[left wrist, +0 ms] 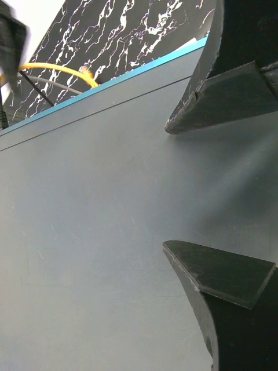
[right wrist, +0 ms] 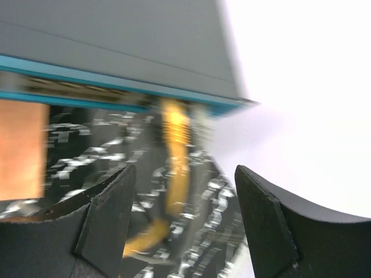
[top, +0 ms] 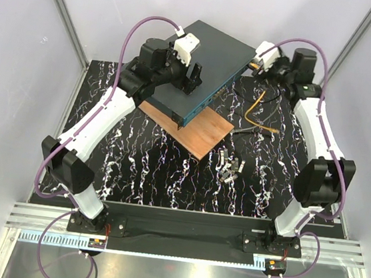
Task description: Insert the plug into the switch port
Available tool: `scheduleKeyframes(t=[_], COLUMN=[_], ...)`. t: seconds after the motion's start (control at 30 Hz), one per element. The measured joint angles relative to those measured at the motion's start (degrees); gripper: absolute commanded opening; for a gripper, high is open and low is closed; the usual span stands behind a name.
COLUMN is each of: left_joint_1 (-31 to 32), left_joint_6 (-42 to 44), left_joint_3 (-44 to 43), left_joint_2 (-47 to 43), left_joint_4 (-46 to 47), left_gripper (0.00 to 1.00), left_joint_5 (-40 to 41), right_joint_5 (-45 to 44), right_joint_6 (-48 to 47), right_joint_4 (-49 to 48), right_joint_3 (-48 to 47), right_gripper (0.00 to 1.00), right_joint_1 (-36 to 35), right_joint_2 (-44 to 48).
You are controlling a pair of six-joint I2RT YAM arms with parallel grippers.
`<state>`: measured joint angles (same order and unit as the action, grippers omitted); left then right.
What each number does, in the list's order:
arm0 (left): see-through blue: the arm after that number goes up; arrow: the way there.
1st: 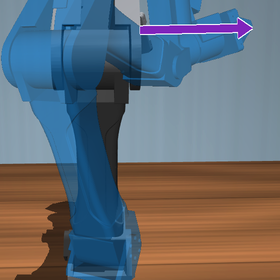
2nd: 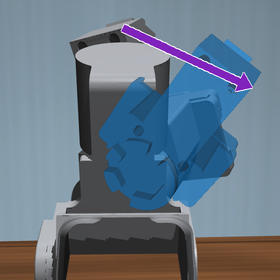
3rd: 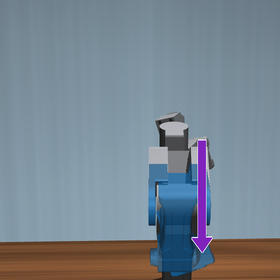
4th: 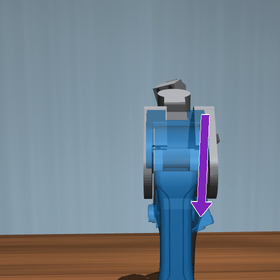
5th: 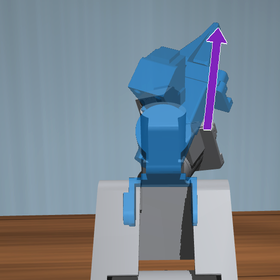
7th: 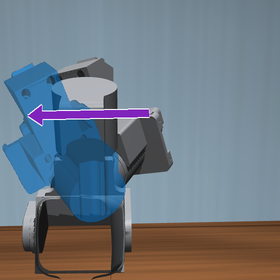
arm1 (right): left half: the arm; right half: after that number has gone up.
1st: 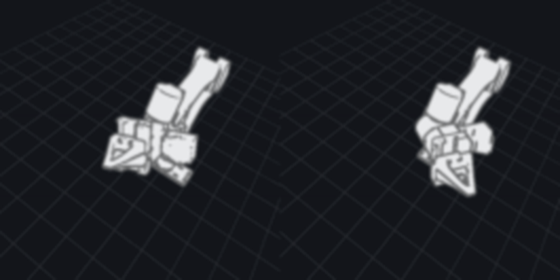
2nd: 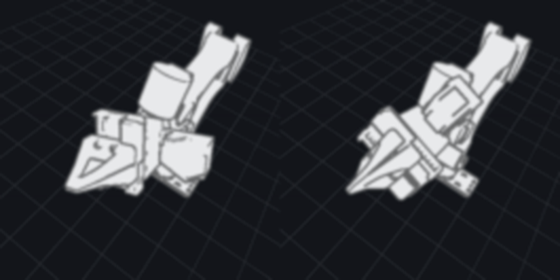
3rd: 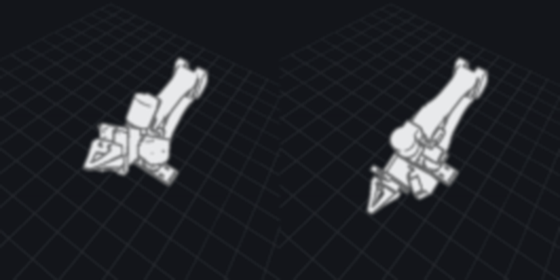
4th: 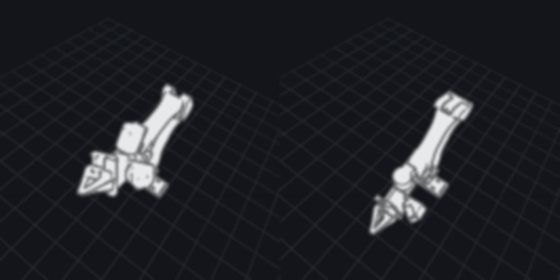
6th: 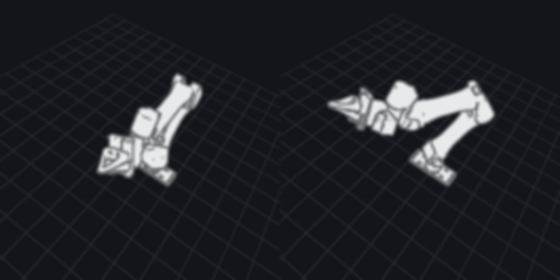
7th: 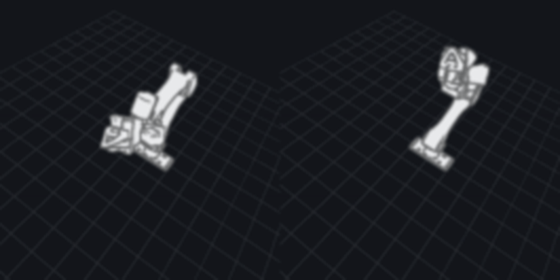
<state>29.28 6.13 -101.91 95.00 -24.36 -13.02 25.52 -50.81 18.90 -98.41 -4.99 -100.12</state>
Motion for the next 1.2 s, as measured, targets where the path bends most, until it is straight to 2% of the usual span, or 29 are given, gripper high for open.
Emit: scheduleKeyframes(t=[0.23,0.37,0.47,0.67,1.2], left_joint_1=[0.00,0.00,0.00,0.00,0.00], left_joint_6=[0.00,0.00,0.00,0.00,0.02], left_joint_3=[-0.07,-0.07,-0.07,-0.07,-0.07], left_joint_2=[0.00,0.00,0.00,0.00,0.00], left_joint_4=[0.00,0.00,0.00,0.00,0.00], left_gripper=[0.79,0.79,0.79,0.79,0.79], left_joint_5=[-0.07,-0.07,-0.07,-0.09,-0.17], right_joint_5=[-0.28,2.62,5.73,11.69,13.00], right_joint_6=[-0.22,-0.92,-2.51,-6.27,-11.26], right_joint_4=[-2.49,-0.83,2.58,10.64,13.99], right_joint_3=[-0.35,-0.35,-0.37,-0.63,-3.13], right_gripper=[0.73,0.70,0.65,0.45,0.44], right_joint_1=[3.72,4.33,4.48,4.52,4.52], right_joint_2=[3.43,6.12,7.63,7.82,1.64])
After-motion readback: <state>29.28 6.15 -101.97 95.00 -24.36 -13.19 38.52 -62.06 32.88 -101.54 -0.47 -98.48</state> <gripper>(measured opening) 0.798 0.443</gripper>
